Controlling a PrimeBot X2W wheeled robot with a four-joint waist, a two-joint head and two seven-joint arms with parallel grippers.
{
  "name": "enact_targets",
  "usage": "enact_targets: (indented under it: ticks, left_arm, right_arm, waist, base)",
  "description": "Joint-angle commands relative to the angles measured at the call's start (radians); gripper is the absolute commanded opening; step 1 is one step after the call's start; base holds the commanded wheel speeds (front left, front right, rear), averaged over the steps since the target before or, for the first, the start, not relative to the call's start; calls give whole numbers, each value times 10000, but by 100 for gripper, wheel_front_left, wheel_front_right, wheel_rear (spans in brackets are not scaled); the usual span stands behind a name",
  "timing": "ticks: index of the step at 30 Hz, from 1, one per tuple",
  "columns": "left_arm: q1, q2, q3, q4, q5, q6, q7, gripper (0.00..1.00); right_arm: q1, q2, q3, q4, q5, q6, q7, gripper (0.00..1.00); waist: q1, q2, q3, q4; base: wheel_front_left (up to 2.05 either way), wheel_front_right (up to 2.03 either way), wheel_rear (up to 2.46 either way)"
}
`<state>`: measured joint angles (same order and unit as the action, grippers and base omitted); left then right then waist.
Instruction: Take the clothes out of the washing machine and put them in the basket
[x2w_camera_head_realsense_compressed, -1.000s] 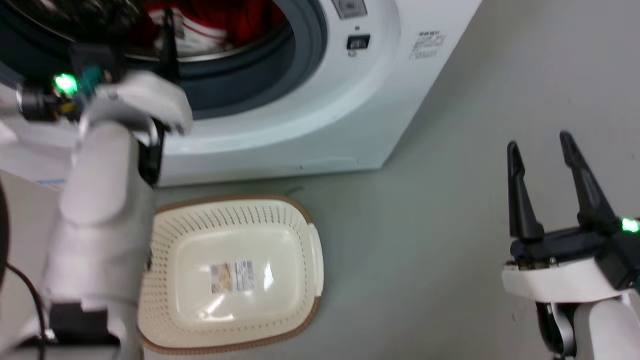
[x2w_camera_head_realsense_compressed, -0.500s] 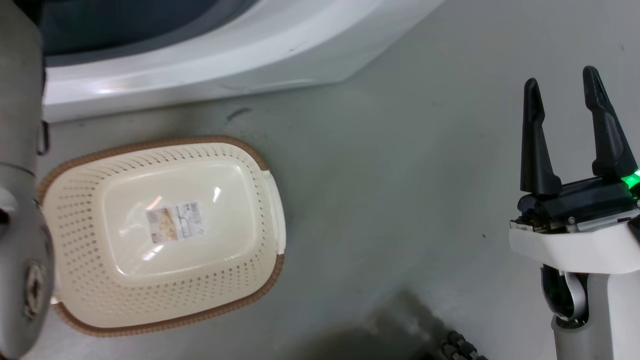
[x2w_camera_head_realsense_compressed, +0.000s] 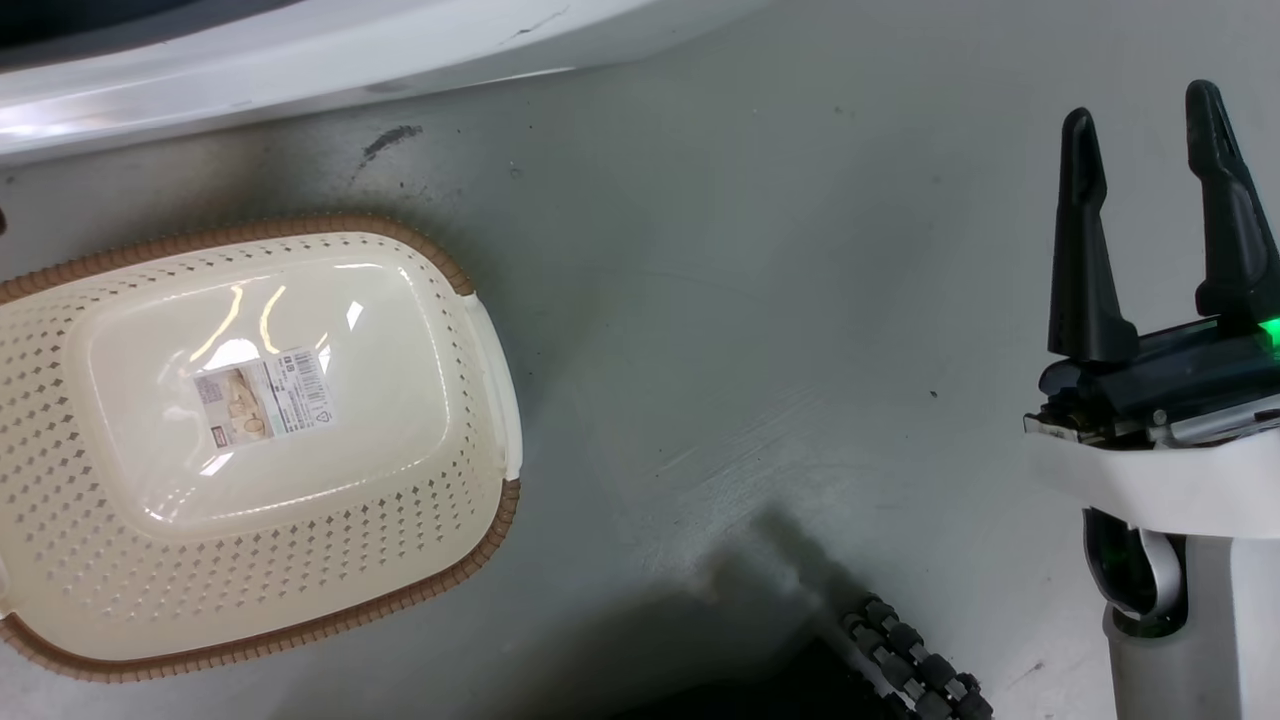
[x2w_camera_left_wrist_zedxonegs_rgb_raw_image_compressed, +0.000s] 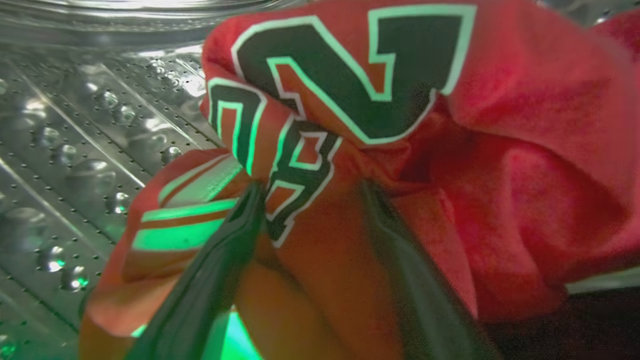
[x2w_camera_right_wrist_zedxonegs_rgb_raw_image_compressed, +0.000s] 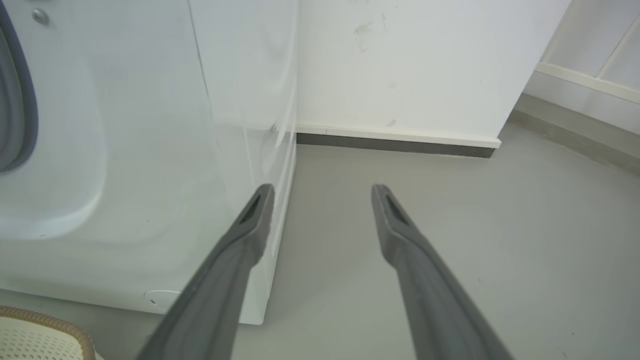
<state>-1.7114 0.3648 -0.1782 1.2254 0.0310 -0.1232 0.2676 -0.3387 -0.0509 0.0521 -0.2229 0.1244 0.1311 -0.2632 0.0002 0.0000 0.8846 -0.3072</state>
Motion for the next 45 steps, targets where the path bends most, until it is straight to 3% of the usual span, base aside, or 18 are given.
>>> enact_targets:
  ticks: [1, 6, 7, 8, 9, 23, 37, 45]
  left_arm:
    - [155, 11, -24, 185, -44, -27, 131, 100]
    - [318, -14, -89, 376, -165, -38, 253, 100]
    - [336, -62, -104, 395, -168, -41, 254, 71]
    - [335, -98, -141, 417, -194, -45, 242, 12]
    - [336, -130, -174, 421, -217, -50, 170, 0]
    - [749, -586, -156, 171, -801, -40, -1910, 0]
    - [2986, -1448, -701, 68, -1682, -59, -4591, 0]
    - [4554, -1729, -1379, -761, -2415, -58, -5285, 0]
  right_arm:
    - [-157, 12, -8, -42, 66, -7, -25, 100]
    - [-147, 12, -12, -75, 48, -7, -25, 100]
    - [-149, 12, -21, -77, 34, -7, -25, 100]
    - [-154, 12, -27, -74, 18, -7, -25, 100]
    - [-166, 12, -20, -74, 4, -7, -25, 100]
    - [-60, 9, 23, 146, -324, -7, -25, 100]
    - [430, 7, -133, 716, -865, -7, -25, 100]
    - [964, 7, -169, 1049, -1288, -7, -25, 100]
  waist:
    - [-2, 0, 70, -25]
    - [-2, 0, 189, 25]
    - [-2, 0, 204, 51]
    - [-2, 0, 214, 76]
    - [-2, 0, 219, 99]
    - [-2, 0, -613, 654]
    - [-2, 0, -2366, 1594]
    - [-2, 0, -3535, 2105]
  base:
    - [0, 0, 0]
    - [0, 0, 0]
    - [0, 0, 0]
    - [0, 0, 0]
    - [0, 0, 0]
    - [0, 0, 0]
    - [0, 0, 0]
    - [0, 0, 0]
